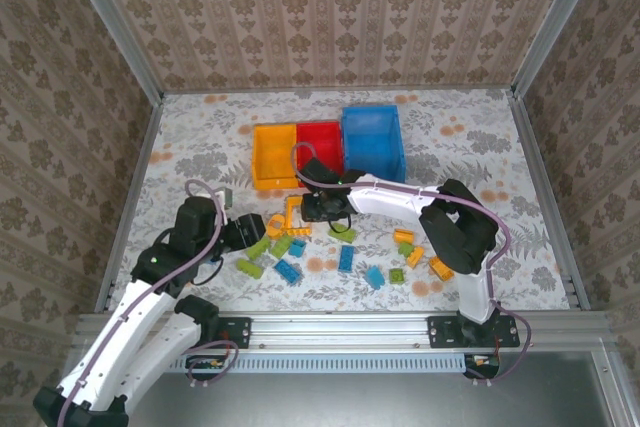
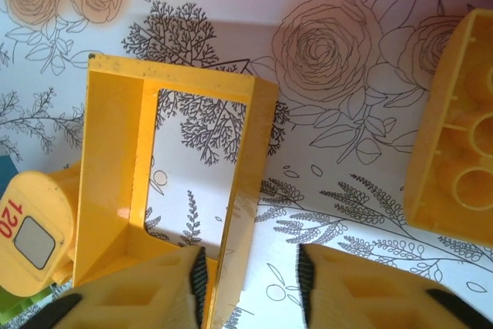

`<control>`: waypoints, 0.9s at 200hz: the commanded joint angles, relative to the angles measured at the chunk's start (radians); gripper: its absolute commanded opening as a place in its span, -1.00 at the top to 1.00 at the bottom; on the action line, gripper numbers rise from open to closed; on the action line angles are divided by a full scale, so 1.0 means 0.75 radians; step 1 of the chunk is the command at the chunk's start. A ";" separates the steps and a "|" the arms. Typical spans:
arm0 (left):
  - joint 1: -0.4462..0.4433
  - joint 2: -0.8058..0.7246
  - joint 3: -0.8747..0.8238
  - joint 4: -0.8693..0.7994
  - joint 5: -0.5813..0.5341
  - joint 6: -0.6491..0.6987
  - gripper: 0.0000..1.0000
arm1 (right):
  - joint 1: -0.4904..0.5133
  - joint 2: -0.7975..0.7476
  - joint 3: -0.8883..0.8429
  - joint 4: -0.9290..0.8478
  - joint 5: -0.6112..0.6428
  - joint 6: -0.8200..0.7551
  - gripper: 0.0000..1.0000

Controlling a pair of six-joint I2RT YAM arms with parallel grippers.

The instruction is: Sort the legos into containers by color

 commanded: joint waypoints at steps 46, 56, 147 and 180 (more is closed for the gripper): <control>-0.011 -0.019 0.015 -0.030 0.006 0.010 -0.33 | 0.006 0.090 0.108 -0.071 -0.016 0.068 0.30; -0.011 -0.021 0.015 -0.029 0.010 0.009 -0.33 | 0.003 0.111 0.126 -0.086 -0.024 0.070 0.35; -0.015 -0.014 0.019 -0.017 0.012 0.012 -0.29 | 0.002 0.084 0.208 -0.163 0.075 0.076 1.00; -0.021 0.077 0.098 0.048 0.009 0.024 -0.29 | -0.020 -0.059 0.325 -0.327 0.237 -0.012 1.00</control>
